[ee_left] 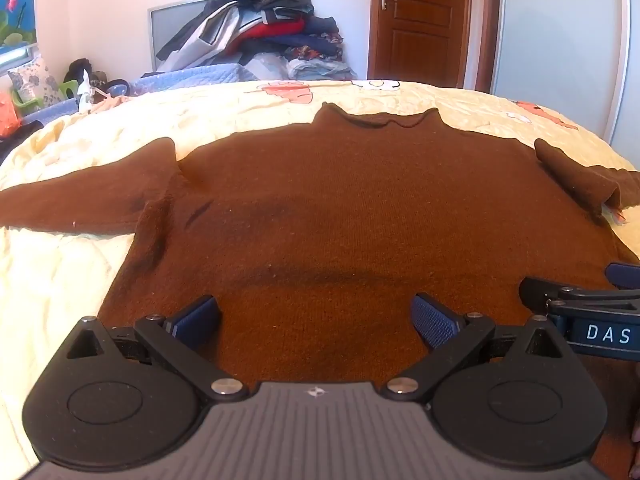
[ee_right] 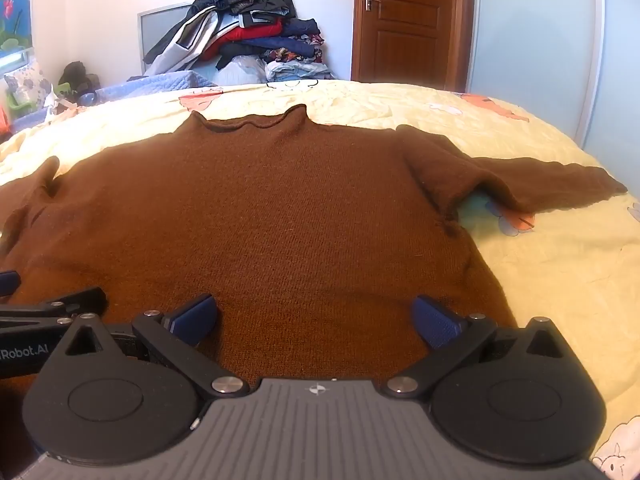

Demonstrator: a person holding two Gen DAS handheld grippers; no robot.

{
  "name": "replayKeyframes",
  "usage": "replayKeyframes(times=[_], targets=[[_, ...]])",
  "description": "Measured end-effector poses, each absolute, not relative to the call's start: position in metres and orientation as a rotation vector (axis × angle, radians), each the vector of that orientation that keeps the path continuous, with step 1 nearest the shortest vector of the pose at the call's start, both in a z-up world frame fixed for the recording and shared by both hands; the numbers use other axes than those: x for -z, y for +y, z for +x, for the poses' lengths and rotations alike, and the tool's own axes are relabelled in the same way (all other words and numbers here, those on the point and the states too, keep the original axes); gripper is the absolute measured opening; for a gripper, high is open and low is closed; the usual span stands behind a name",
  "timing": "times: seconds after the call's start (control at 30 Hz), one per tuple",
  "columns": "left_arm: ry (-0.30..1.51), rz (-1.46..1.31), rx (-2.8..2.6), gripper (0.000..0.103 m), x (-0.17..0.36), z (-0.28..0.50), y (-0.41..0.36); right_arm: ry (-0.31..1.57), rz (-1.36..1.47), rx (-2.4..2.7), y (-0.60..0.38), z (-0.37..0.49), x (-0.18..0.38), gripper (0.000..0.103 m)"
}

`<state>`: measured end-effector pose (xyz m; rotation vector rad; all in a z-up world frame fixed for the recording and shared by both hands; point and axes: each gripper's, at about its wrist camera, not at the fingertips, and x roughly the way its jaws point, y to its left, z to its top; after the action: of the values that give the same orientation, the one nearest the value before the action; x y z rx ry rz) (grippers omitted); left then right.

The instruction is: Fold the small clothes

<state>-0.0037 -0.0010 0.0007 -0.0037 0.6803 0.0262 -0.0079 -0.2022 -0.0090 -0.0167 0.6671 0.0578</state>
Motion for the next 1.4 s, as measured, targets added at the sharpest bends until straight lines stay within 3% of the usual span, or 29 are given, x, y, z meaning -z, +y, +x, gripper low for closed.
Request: replayKeyframes(times=[1.4], targets=[[0.682,-0.009,-0.029,0.103,-0.0006,-0.0035,-0.0026,0.67,-0.03,-0.054,-0.2002,-0.008,0.008,0.103]])
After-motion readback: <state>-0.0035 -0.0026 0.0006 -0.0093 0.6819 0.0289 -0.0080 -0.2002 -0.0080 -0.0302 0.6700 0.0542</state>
